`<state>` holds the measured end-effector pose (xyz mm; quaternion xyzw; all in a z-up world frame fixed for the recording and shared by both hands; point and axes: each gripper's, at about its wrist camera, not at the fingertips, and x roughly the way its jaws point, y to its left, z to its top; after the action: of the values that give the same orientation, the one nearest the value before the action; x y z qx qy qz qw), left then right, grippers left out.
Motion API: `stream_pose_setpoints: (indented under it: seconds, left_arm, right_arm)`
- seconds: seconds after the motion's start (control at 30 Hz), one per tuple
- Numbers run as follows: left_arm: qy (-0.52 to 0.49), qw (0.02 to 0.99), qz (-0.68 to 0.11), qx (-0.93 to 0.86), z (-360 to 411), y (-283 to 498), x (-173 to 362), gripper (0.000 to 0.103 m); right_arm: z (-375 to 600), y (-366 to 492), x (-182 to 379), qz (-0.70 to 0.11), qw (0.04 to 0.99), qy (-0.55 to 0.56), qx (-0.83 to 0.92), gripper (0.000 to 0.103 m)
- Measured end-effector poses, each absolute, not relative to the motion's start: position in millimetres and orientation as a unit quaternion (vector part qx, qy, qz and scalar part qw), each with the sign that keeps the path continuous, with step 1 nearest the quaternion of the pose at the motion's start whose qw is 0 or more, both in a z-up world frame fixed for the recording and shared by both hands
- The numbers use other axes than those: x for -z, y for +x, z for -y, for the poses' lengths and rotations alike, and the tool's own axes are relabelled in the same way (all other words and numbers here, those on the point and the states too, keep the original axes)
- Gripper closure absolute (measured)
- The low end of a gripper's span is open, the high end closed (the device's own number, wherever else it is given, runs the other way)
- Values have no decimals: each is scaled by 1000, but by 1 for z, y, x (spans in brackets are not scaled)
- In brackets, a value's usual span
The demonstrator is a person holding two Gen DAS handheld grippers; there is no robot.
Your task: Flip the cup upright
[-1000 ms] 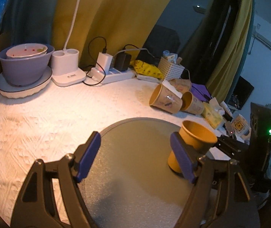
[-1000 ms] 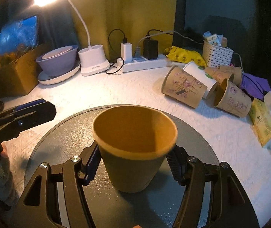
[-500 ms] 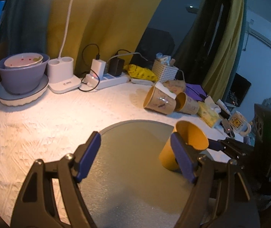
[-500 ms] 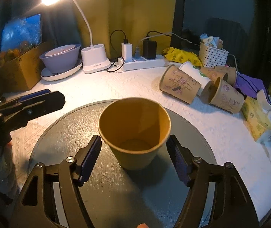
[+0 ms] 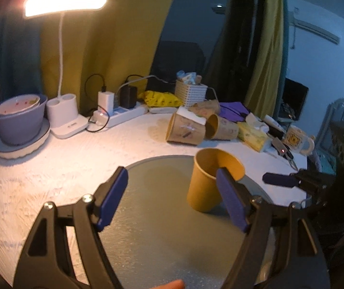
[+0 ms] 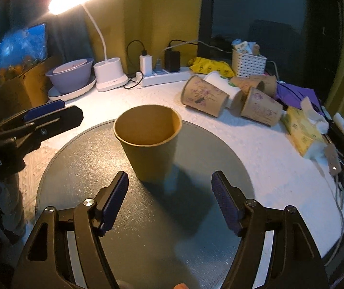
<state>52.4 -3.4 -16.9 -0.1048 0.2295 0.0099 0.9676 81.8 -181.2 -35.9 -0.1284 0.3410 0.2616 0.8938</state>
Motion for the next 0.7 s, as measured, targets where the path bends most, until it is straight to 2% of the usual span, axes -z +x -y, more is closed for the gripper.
stream_pose_setpoints:
  seconds: [0.03,0.1,0.13,0.7]
  left_arm:
    - [-98,968,-229,-9,6,52,17,24]
    - [-85,971,-224,-2,12,50,15,10]
    - [-82,972,-219,2,14,49,14,8]
    - [-40,987,-155,30,33,23,-21,7]
  right_arm:
    - [184,80,35,-340,895,-127,-259,28]
    - [189,76,32,-338,897,-126,-255,28]
    - [190,75,31,-337,898,-125,-254,28]
    - [214,45,-14,-279,923,-116,-237,28]
